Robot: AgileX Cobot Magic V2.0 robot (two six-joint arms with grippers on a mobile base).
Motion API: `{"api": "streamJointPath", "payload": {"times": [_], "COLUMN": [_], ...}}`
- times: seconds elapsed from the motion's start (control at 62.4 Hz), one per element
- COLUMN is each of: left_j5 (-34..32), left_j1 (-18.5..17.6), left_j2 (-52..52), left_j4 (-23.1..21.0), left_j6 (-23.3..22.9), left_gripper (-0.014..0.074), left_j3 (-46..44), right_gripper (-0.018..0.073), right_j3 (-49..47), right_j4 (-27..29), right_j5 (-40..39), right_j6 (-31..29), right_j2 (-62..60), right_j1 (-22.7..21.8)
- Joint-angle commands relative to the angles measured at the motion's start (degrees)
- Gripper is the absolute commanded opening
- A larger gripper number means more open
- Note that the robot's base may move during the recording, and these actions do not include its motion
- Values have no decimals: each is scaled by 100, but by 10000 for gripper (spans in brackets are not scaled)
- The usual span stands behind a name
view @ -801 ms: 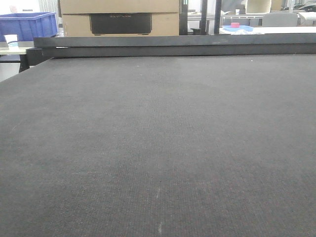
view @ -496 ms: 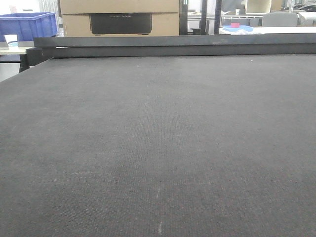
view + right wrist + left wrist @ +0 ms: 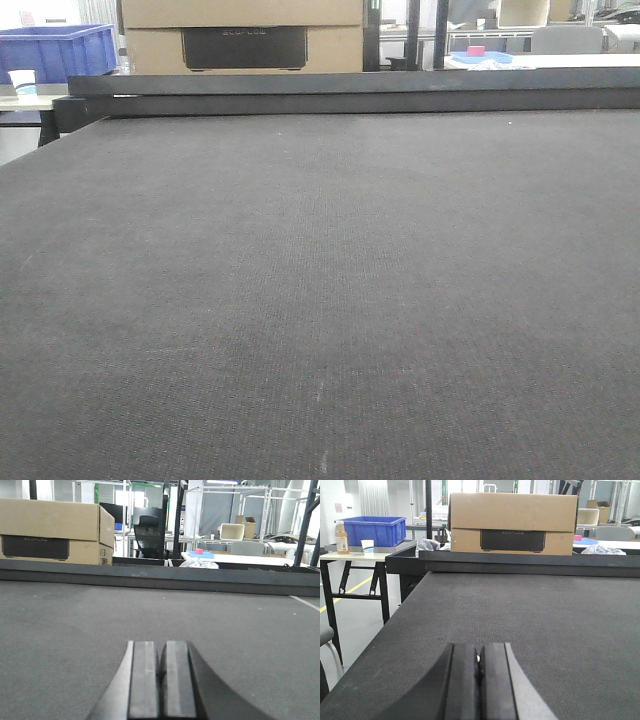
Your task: Place valve from conveyor to right shelf box
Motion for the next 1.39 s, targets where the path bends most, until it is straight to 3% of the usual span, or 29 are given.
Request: {"api": "streamJointPath", "payload": {"times": [0.0,0.112,0.24,0.416,0.56,0.721,0.945,1.217,1.377], "left_j5": [-106,-266,52,1474,1781,2543,3763,4168,4168], "left_j1": [4,5,5,5,5,5,5,5,5], "left_j2": [-17,-17,-17,-17,234,1381,3346,5009,5384], "left_j4": [-31,-31,-31,-31,-31,-31,-498,-573,-584], "left_j6": [-49,-49,-49,-49,-49,-49,-49,-49,-49], "left_gripper": [-111,-111,-111,-111,-111,-111,-111,-111,-111], "left_j3": [-22,-22,-147,-1112,-1868,-2734,-3960,-4898,-4968], "right_gripper": [-163,-163,-163,-163,-163,-163,-163,-163,-163], "right_j3": [0,0,-16,-1153,-2134,-3040,-3963,-4900,-5301], "right_j4": [0,0,11,11,87,197,197,197,197], "right_j5": [-83,-329,-777,502,1998,3245,4346,6180,6673], "right_j6": [5,5,5,5,5,5,5,-33,-33], "right_j2": [-20,-20,-20,-20,387,1392,3207,5200,5908], "right_j1": [-20,-8,-8,-8,-8,-8,-8,-8,-8]}}
